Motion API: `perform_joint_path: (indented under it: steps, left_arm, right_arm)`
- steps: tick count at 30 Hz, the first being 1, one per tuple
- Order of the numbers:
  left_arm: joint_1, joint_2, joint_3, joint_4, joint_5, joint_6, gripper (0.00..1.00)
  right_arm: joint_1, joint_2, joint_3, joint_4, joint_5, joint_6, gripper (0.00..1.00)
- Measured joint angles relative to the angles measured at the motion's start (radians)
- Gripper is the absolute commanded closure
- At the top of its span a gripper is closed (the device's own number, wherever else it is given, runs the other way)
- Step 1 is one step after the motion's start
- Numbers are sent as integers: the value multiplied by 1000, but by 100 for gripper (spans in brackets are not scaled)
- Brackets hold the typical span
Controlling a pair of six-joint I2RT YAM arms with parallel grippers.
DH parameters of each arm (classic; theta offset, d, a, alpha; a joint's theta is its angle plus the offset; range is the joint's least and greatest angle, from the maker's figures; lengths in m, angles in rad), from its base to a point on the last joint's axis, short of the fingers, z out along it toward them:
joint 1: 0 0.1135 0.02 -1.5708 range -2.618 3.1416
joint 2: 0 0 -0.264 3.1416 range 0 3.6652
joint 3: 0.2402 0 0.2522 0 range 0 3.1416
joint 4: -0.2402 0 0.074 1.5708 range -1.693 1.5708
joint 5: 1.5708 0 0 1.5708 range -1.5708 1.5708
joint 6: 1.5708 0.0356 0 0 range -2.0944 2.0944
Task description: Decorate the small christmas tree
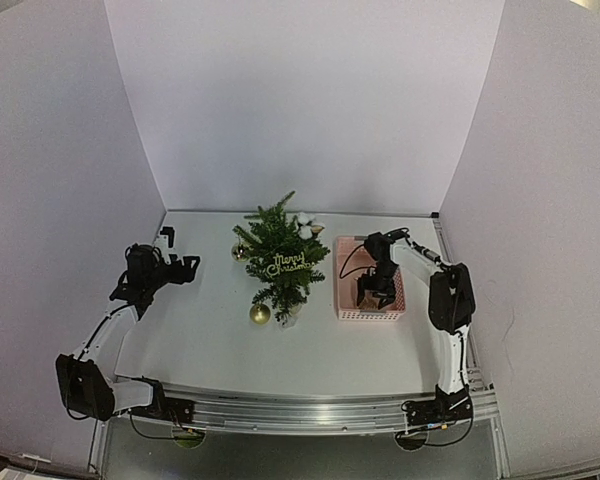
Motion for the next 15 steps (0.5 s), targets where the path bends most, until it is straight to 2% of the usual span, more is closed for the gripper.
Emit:
perform_joint_path:
  steps: [5,11,15]
  left_arm:
    - [0,0,0,8,0,-1,15]
    - [0,0,0,13,0,0,15]
    - [0,0,0,25,0,5,15]
  right_arm:
    - [2,21,2,-7,12,3,39]
    - [2,32,9,-11,16,0,63]
    - [2,32,26,-19,16,0,67]
